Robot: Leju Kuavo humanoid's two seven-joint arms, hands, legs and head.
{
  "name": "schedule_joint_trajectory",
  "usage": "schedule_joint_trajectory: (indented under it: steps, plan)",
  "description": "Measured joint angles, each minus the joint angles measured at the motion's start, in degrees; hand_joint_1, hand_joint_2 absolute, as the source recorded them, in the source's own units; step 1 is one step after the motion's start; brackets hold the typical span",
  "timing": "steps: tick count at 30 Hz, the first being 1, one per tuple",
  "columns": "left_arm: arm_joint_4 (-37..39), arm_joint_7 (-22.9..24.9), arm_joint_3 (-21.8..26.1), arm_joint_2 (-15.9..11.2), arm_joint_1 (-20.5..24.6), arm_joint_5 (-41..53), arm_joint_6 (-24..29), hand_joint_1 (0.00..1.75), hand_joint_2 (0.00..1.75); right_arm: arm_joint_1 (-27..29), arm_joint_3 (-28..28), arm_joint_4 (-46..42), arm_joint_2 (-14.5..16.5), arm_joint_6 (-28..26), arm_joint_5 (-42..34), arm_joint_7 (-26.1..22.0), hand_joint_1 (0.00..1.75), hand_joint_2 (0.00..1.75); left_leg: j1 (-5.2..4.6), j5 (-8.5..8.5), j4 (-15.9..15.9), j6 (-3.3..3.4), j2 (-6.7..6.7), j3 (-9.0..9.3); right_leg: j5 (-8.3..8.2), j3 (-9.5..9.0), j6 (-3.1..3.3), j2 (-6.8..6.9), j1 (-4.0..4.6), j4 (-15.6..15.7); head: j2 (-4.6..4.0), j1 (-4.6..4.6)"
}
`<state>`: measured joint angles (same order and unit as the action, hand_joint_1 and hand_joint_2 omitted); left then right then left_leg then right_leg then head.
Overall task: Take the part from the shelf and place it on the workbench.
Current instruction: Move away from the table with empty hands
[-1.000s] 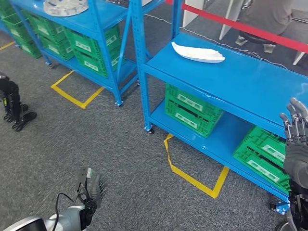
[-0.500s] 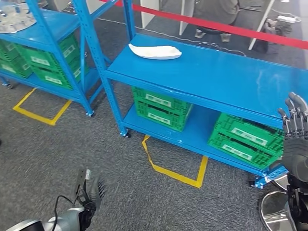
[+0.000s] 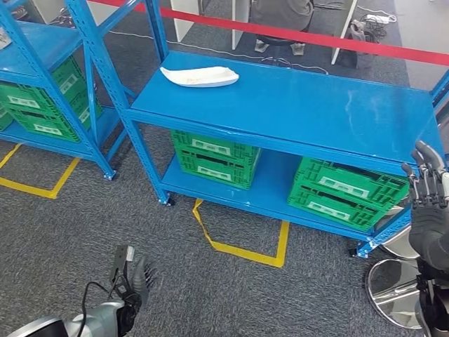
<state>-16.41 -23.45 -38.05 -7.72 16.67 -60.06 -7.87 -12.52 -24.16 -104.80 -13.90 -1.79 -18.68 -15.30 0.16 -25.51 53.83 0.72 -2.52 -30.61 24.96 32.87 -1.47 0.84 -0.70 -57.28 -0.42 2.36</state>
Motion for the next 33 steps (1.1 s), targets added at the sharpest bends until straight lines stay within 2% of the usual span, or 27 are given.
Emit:
schedule_joint_trajectory:
  steps: [2,5,13,17,33]
  plan:
    - [0.0,0.0,0.0,-0.1,0.0,0.0,0.0,0.0,0.0,-0.1,-0.1,0.1,0.0,0.0,0.2,0.1,0.0,0.0,-0.29,-0.14,0.3,-0.01,-0.12,-0.25,0.02,-1.27,0.21,0.28,0.17,2.3,0.0,0.16]
    - [0.0,0.0,0.0,-0.1,0.0,0.0,0.0,0.0,0.0,-0.2,-0.1,0.2,0.0,-0.1,0.3,0.2,0.0,0.0,-0.23,-0.04,0.3,0.37,-0.16,-0.27,0.0,-1.26,0.33,0.07,0.27,2.4,0.0,0.46]
    - [0.0,0.0,0.0,-0.1,0.0,0.0,0.0,0.0,0.0,-0.3,-0.3,0.3,0.0,-0.1,0.3,0.2,0.0,0.0,-0.14,0.32,-0.5,-0.58,-0.16,0.06,0.16,-1.26,1.14,0.06,0.46,2.4,0.0,0.52]
    - [0.0,0.0,0.0,0.0,0.0,0.0,0.0,0.0,0.0,-0.2,-0.2,0.5,0.0,-0.3,0.4,0.3,0.0,0.0,-0.11,0.33,-0.5,-0.79,-0.16,0.07,0.14,-1.26,1.19,0.06,0.49,2.4,0.0,0.51]
    - [0.0,-0.1,0.0,0.4,-0.3,1.4,0.2,0.0,0.0,3.3,0.8,0.5,0.0,-3.1,1.5,3.4,0.0,0.0,-0.31,0.26,-0.5,-0.74,-0.15,0.07,0.1,-1.28,1.13,0.06,0.24,2.5,0.0,0.5]
